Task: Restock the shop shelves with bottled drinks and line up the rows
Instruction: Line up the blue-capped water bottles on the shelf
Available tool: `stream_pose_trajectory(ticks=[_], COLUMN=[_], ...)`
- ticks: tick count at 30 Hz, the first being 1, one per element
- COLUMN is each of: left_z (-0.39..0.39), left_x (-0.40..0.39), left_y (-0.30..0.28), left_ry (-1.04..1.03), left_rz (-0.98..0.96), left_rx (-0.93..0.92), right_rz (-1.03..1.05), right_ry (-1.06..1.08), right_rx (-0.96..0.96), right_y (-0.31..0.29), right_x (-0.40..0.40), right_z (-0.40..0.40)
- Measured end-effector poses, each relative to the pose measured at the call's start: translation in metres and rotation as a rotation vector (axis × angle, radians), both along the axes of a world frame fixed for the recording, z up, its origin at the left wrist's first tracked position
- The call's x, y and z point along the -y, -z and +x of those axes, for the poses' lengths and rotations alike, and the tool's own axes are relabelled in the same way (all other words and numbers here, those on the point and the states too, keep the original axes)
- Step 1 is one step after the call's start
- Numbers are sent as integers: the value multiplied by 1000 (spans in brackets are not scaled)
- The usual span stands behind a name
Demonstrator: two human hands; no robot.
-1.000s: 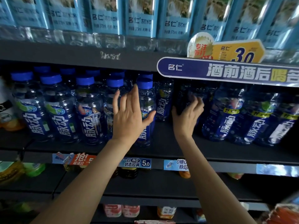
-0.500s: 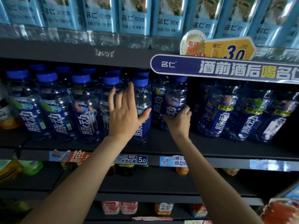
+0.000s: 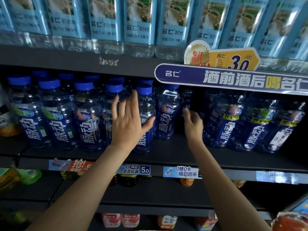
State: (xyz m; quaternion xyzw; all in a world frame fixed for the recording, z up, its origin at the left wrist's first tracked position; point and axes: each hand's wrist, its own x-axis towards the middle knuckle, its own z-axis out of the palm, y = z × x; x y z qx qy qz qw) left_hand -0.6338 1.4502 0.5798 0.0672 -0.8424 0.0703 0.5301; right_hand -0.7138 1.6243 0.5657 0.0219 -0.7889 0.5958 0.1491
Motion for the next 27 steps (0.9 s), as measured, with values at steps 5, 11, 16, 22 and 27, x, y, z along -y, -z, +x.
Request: stream_pose_trajectory(ticks=[5, 11, 16, 22, 27], left_z=[-3, -7, -6, -2, 0], left_x=[1, 2, 1, 0, -1], left_y=[2, 6, 4, 3, 3], left_ry=[16, 23, 17, 13, 17], left_rz=[-2, -14, -7, -4, 3], left_rx=[-8, -33, -10, 1, 22], right_rz=[145, 165, 174, 155, 95], right_ry=[129, 203, 197, 186, 173], right_rx=[64, 119, 86, 41, -45], right_y=[-7, 4, 7, 11, 14], right_x=[0, 14, 24, 7, -19], right_z=[-48, -103, -95, -25, 23])
